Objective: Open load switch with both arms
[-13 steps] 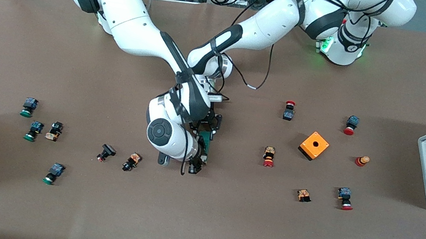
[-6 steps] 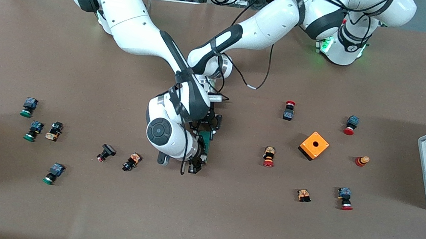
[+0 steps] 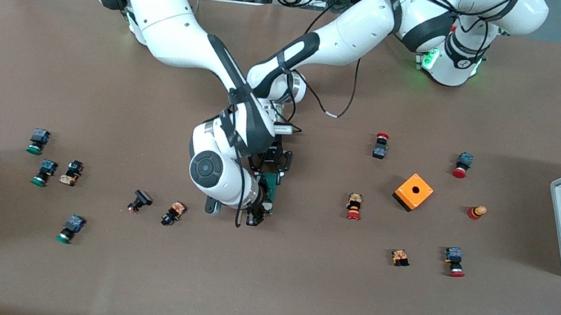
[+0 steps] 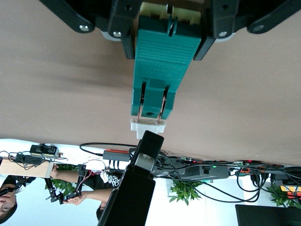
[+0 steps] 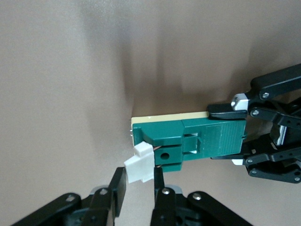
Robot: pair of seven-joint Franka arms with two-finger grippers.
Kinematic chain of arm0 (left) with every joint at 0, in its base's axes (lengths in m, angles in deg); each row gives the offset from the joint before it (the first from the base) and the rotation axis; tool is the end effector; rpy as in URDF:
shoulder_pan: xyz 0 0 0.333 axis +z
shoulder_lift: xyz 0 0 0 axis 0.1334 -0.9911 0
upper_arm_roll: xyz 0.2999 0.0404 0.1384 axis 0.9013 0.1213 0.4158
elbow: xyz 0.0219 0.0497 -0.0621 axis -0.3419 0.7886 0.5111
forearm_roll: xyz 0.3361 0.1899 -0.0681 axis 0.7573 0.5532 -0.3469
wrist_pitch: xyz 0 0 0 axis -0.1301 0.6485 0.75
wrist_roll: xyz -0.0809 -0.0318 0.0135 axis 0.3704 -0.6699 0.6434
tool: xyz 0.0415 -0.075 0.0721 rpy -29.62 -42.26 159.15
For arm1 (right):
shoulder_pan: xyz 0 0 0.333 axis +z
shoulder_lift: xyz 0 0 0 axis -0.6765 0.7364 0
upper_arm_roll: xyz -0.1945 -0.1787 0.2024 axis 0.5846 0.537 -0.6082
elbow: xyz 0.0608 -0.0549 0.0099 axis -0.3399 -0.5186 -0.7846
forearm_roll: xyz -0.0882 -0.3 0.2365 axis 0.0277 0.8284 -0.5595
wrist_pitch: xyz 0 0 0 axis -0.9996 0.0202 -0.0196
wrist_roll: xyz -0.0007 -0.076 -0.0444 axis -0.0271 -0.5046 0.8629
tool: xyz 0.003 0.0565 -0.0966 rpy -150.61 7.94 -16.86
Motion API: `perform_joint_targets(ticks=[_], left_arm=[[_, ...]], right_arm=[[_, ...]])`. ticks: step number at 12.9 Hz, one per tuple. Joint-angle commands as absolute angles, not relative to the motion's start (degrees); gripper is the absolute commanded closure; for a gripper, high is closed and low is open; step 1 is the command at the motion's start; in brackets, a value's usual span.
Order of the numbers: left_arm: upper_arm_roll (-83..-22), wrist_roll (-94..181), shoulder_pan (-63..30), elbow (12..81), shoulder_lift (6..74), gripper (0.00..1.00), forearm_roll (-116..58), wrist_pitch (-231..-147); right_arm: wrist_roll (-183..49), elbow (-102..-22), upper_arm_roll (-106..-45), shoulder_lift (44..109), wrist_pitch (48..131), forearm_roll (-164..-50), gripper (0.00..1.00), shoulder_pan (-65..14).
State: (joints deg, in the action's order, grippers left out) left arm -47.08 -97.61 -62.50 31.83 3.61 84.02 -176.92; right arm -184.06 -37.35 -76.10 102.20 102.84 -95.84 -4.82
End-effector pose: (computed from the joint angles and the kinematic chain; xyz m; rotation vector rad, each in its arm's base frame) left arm 0.3628 -0.5951 0.0567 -2.4553 -0.2791 -1.8793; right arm 0.6312 0.4420 0.2404 -2.0268 2.1349 0.3842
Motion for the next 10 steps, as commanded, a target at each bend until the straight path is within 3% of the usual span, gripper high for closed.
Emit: perform_joint_targets(ticks=[1, 10], left_arm=[[-48.17, -98.08, -61.72, 30.32, 1.79, 0.44, 85.12, -177.91], [-48.17, -98.17, -61.72, 30.32, 1.79, 0.44, 85.03, -178.00]], right_arm=[[-183.09, -41.38, -76.69, 99.03, 101.45, -96.91, 0.70, -4.78], [-182.74, -39.29, -77.57, 99.30, 101.54, -96.38, 0.67, -5.83]])
